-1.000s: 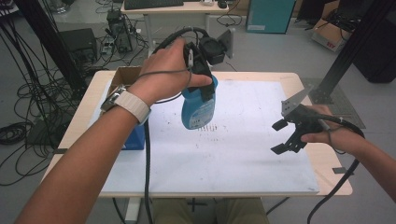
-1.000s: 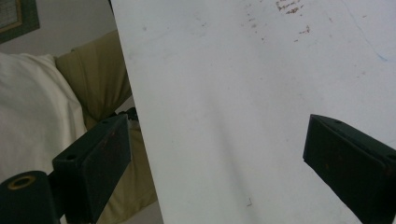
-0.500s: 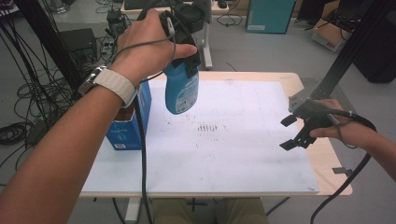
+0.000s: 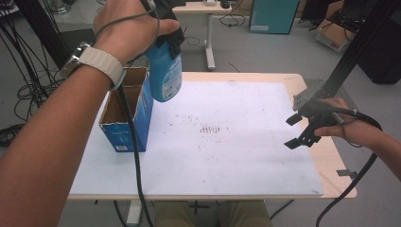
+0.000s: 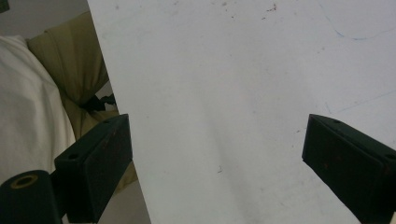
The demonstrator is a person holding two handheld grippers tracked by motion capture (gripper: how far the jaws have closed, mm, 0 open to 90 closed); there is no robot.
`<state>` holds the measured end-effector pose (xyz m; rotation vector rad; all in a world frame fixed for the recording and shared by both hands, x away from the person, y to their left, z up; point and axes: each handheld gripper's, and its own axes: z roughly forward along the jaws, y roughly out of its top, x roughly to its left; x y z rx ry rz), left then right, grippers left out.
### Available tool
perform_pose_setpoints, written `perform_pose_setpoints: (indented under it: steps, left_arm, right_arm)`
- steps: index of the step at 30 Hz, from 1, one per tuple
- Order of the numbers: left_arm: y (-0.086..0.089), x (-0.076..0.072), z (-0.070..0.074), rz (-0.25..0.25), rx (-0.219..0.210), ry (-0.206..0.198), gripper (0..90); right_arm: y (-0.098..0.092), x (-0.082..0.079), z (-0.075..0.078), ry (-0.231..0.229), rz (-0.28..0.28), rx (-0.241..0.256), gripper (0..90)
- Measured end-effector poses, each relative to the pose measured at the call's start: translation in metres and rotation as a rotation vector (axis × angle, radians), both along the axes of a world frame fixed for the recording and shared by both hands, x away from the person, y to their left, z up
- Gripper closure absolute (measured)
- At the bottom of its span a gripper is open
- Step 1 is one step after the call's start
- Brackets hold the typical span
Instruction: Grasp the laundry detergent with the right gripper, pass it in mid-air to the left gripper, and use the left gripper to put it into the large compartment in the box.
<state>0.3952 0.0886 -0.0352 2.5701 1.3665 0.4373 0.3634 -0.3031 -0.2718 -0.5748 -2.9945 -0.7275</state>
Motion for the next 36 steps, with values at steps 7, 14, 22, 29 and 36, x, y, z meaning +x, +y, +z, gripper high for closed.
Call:
perform_pose_setpoints:
  steps: [7,14,22,29,36]
  left_arm:
    - [0.024,0.008,0.005,0.145,-0.005,0.002,37.5]
    - [0.041,0.017,0.001,0.206,0.003,0.005,37.5]
    - [0.059,0.026,-0.007,0.287,-0.026,0.011,37.5]
    - [0.078,0.034,-0.017,0.34,-0.033,0.01,37.6]
    - [0.095,0.041,-0.034,0.393,-0.035,0.004,37.6]
  right_arm:
    - [-0.001,0.002,-0.002,0.0,-0.003,-0.005,8.9]
    - [-0.004,0.003,-0.003,-0.001,-0.012,-0.002,8.9]
    - [-0.008,0.002,-0.008,0.0,-0.025,-0.003,8.9]
    - [-0.01,0.003,-0.011,0.008,-0.035,-0.006,8.9]
    - [-0.011,0.005,-0.016,0.015,-0.032,-0.008,8.8]
